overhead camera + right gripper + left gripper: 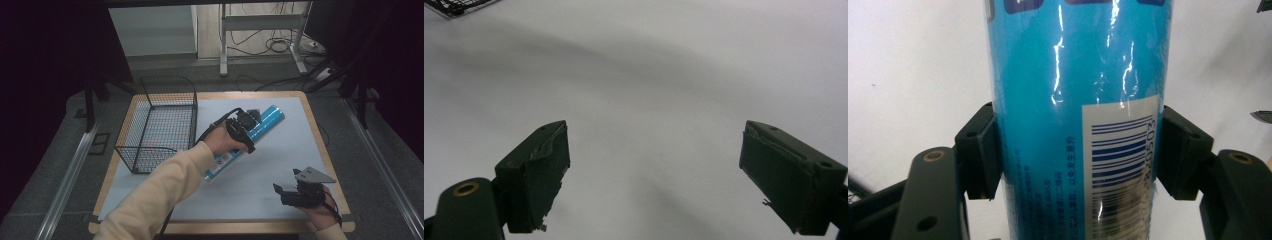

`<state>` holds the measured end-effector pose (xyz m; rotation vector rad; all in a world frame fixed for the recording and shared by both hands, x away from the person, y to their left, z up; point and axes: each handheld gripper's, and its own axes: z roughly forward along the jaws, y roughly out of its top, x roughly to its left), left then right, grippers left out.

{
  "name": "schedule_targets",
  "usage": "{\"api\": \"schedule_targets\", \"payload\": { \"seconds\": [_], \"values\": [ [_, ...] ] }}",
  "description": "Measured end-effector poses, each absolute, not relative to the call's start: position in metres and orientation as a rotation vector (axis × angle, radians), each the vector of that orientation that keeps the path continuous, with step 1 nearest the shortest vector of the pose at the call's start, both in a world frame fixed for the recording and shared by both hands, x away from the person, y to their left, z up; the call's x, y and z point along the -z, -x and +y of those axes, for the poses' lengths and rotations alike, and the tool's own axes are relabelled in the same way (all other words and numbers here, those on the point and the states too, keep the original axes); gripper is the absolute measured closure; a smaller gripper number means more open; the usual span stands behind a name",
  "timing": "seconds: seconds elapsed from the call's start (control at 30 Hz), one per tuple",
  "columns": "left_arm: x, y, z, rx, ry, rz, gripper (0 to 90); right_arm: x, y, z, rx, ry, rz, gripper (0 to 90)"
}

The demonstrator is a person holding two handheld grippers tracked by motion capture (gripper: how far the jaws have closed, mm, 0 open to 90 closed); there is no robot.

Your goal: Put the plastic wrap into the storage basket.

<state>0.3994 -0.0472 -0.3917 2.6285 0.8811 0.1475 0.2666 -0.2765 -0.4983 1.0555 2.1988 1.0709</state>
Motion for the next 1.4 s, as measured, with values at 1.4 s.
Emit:
{"api": "schedule_targets", "payload": {
  "seconds": [1.4],
  "values": [
    [0.351, -0.419, -0.026, -0.272, -2.587, 0.935, 31.6, 0.498, -0.267, -0.277, -1.063, -1.055, 2.197, 13.4]
  ]
}}
